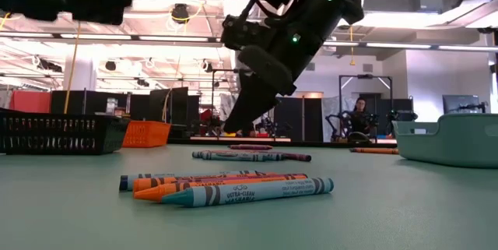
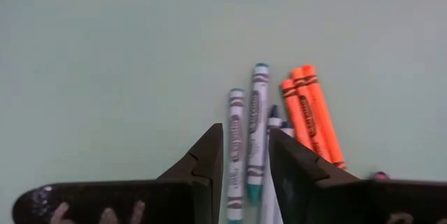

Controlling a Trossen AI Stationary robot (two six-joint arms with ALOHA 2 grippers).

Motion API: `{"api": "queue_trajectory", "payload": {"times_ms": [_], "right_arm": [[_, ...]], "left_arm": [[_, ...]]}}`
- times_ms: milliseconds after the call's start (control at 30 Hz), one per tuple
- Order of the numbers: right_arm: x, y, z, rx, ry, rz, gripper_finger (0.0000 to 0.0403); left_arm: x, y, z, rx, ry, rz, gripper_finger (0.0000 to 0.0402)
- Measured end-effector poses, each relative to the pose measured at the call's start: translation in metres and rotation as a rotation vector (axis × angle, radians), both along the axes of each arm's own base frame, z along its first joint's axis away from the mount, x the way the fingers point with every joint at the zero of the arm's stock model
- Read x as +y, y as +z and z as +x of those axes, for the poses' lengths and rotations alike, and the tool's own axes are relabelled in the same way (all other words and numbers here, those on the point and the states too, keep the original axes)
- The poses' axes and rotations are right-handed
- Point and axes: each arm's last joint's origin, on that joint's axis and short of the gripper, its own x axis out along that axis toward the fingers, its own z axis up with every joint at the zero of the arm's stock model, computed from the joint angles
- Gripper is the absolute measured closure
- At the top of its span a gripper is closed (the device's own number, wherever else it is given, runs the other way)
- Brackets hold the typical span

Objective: Sort crayons
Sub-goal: Put the light blue crayon into the blue bin

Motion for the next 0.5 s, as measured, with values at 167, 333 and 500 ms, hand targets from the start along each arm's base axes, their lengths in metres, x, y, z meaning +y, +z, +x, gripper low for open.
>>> {"api": "queue_trajectory", "payload": {"times_ms": [167, 333, 500], "right_arm": [[0.001, -0.001, -0.002, 0.020, 0.009, -0.004, 0.0295], [0.001, -0.002, -0.003, 0.036, 0.029, -0.021, 0.0295], [0.006, -0.006, -0.002, 0.036, 0.042, -0.013, 0.0296]], "left_arm": [[0.006, -0.010, -0.002, 0.078, 0.171, 0.058, 0.0315], [0.013, -0.015, -0.004, 0.082, 0.347, 0.083, 0.0315], [0.019, -0.021, -0.010, 0.078, 0.425, 0.085, 0.0315]]}}
